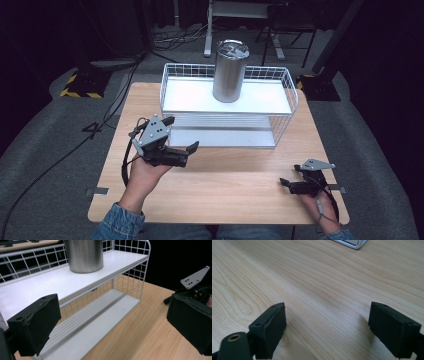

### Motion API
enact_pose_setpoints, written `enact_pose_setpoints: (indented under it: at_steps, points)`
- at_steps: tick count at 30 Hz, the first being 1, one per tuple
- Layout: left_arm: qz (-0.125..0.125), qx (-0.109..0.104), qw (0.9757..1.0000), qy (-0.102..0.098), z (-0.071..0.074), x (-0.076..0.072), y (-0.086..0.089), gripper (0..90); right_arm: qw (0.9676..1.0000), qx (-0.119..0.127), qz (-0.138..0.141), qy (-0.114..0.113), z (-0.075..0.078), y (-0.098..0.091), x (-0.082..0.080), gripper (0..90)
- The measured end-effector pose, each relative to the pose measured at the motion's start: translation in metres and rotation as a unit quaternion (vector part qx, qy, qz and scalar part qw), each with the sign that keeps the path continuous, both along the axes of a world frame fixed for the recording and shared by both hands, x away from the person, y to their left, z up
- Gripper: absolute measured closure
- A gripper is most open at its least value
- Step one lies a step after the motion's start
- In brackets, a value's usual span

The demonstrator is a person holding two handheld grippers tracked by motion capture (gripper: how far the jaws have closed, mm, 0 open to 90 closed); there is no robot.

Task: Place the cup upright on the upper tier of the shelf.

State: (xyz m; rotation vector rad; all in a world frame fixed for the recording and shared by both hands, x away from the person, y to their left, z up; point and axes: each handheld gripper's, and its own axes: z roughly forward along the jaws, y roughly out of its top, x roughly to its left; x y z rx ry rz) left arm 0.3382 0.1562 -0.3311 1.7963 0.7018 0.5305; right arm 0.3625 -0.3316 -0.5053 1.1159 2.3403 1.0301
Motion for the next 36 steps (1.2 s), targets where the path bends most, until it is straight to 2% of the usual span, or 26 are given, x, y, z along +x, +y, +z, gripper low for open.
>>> enact_pose_setpoints:
  at_steps: [4,9,14,20,25,28,30,32,36]
  points:
    - [0.005,-0.006,0.9999,0.010,-0.010,0.000,0.003,0.0,1.0000,0.000,0.000,0.000,0.000,0.000,0.000,15.2]
    - [0.011,0.013,0.9997,0.020,-0.029,-0.003,0.006,0.0,1.0000,0.000,0.000,0.000,0.000,0.000,0.000,15.2]
    - [0.013,0.012,0.9989,0.044,-0.049,-0.005,0.010,0.0,1.0000,0.000,0.000,0.000,0.000,0.000,0.000,15.2]
    - [0.021,0.029,0.9979,0.054,-0.071,-0.008,0.010,0.0,1.0000,0.000,0.000,0.000,0.000,0.000,0.000,15.2]
    - [0.026,0.033,0.9969,0.066,-0.089,-0.011,0.009,0.0,1.0000,0.000,0.000,0.000,0.000,0.000,0.000,15.2]
    - [0.026,0.052,0.9947,0.085,-0.097,-0.009,0.007,0.0,1.0000,0.000,0.000,0.000,0.000,0.000,0.000,15.2]
    - [0.028,0.049,0.9940,0.094,-0.103,-0.009,0.007,0.0,1.0000,0.000,0.000,0.000,0.000,0.000,0.000,15.2]
    - [0.030,0.053,0.9923,0.108,-0.110,-0.009,0.008,0.0,1.0000,0.000,0.000,0.000,0.000,0.000,0.000,15.2]
    - [0.033,0.067,0.9897,0.123,-0.120,-0.009,0.011,0.0,1.0000,0.000,0.000,0.000,0.000,0.000,0.000,15.2]
